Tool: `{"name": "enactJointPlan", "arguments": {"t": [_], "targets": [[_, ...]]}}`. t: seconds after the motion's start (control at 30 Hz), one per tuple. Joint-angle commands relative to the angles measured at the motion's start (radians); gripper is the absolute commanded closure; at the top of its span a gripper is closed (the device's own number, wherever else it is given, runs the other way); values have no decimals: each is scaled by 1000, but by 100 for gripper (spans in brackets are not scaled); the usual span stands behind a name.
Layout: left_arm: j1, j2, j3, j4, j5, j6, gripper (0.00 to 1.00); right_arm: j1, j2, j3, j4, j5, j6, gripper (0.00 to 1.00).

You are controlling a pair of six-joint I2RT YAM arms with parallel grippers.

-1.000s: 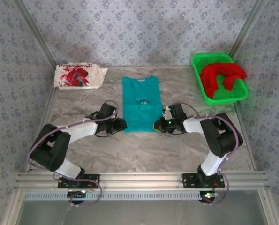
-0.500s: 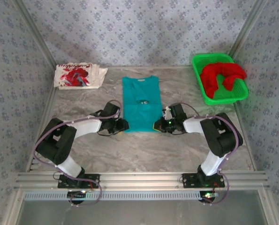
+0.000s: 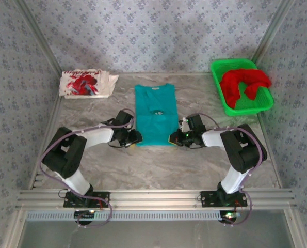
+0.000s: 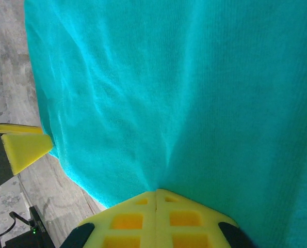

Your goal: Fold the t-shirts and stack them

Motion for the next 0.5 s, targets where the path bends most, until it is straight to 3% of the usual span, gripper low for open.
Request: {"name": "enactJointPlan", "arguments": {"t": [0.0, 0.47], "targets": [[-21, 71, 46, 135, 32, 12, 60, -7, 39, -25, -25, 13, 15, 100], [-44, 87, 91, 155, 39, 4, 71, -9, 44, -26, -19, 7, 17, 100]]}}
